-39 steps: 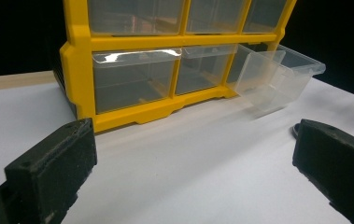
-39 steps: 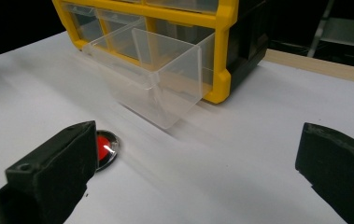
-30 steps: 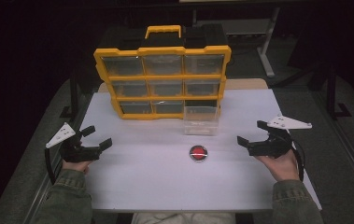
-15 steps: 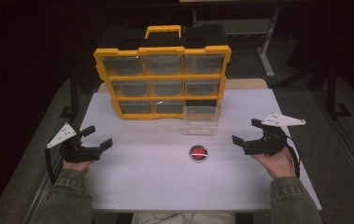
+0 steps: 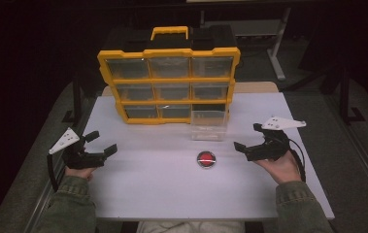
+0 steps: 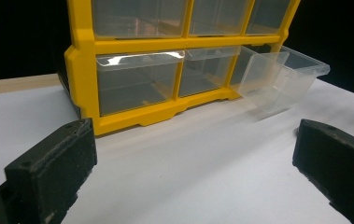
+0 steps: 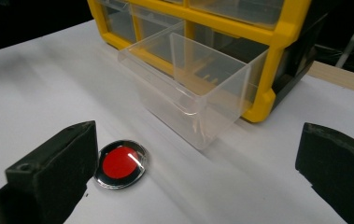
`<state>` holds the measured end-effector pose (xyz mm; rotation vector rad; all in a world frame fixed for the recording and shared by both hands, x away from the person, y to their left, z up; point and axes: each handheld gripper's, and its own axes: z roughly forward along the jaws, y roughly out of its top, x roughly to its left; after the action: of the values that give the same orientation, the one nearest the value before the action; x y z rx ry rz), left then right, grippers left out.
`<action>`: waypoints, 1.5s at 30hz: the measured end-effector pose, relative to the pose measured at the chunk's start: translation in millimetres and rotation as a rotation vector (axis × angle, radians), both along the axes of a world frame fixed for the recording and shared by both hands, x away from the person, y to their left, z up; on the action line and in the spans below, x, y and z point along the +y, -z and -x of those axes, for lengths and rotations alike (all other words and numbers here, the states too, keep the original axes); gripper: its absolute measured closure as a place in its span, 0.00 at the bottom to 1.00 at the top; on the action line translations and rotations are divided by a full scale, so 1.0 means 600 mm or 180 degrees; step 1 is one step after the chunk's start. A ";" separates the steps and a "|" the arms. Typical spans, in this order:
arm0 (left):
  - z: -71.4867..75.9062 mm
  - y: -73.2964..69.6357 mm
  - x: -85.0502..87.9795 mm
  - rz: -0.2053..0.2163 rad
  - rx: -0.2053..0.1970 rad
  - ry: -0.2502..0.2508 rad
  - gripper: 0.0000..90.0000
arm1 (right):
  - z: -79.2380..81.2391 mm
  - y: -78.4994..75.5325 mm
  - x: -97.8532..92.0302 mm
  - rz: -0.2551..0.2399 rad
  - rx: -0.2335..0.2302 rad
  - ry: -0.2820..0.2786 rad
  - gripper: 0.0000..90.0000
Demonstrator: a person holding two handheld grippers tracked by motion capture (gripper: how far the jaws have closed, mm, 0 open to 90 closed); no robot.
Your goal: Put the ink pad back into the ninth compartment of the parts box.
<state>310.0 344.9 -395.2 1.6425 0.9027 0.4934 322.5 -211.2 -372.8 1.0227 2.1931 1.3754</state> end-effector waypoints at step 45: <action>-0.003 0.000 0.005 0.0017 -0.0040 -0.0050 0.00 | -0.027 0.039 0.123 0.0433 0.0348 -0.0663 0.00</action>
<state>312.1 347.9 -395.0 1.6268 0.9075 0.5114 338.8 -137.2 -396.2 0.8595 2.4958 1.2591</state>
